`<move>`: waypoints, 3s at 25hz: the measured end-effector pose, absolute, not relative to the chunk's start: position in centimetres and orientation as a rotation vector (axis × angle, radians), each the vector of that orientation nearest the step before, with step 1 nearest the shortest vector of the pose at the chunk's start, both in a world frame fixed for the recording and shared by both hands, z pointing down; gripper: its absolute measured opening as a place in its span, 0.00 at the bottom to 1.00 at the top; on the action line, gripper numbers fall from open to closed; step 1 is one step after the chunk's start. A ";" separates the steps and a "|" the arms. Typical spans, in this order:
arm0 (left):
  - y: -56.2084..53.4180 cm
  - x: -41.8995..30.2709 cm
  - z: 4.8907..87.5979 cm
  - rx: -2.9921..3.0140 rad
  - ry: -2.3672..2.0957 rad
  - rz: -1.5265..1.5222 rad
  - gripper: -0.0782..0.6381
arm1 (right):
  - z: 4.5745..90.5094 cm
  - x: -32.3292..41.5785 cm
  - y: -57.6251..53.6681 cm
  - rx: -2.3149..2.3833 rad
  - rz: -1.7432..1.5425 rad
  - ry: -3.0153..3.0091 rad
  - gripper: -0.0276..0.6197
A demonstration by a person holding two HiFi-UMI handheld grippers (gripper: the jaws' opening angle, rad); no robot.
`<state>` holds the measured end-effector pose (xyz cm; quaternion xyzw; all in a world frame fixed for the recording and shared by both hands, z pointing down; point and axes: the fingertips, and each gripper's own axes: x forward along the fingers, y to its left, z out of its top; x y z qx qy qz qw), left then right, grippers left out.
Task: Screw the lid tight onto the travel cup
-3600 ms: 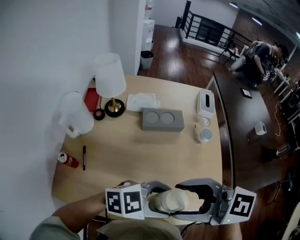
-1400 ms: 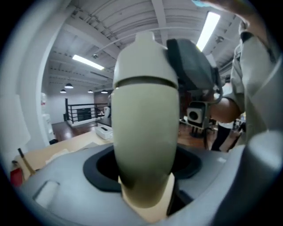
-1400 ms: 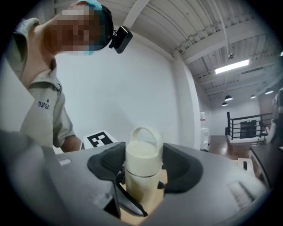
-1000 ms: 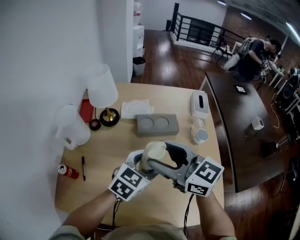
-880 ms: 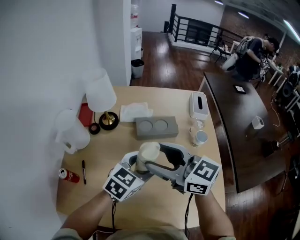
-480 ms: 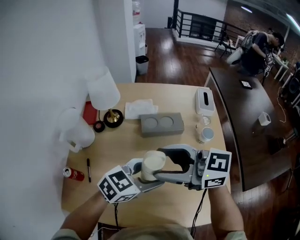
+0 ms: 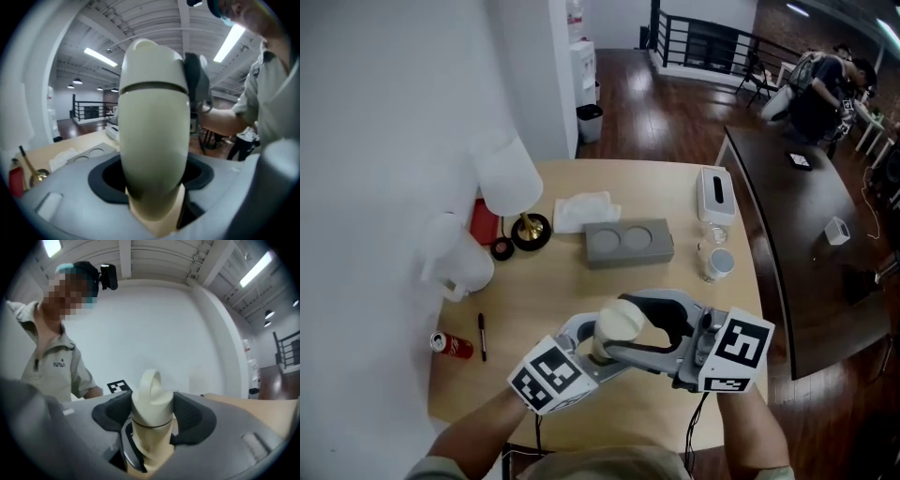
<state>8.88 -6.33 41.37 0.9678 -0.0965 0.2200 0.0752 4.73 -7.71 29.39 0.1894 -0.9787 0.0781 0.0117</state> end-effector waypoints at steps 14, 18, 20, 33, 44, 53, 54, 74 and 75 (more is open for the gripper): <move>-3.6 9.0 40.3 2.816 0.046 0.392 0.55 | 28.7 4.7 -5.9 0.700 0.151 -2.990 0.51; 0.5 8.9 40.5 2.847 0.339 0.550 0.55 | 27.5 4.7 -3.9 0.392 0.320 -3.085 0.51; 1.8 8.9 40.4 2.844 0.422 0.585 0.55 | 27.7 4.2 -2.7 0.246 0.342 -3.075 0.51; -5.9 9.5 41.9 2.942 -0.403 0.723 0.55 | 29.5 5.0 -7.1 0.974 0.165 -2.840 0.49; -0.9 9.6 39.0 2.794 0.213 0.376 0.55 | 28.4 5.6 -4.9 0.768 0.265 -2.965 0.55; 3.9 9.5 39.0 2.780 0.555 0.534 0.55 | 27.4 4.6 -1.3 0.264 0.417 -3.095 0.53; 3.8 9.5 39.1 2.788 0.537 0.542 0.55 | 27.5 4.6 -1.3 0.287 0.393 -3.094 0.49; -4.1 9.8 41.1 2.849 -0.187 0.504 0.55 | 28.8 4.9 -5.6 1.080 0.151 -2.832 0.49; -3.2 9.8 40.7 2.839 -0.085 0.460 0.55 | 28.3 4.9 -5.0 1.004 0.175 -2.878 0.49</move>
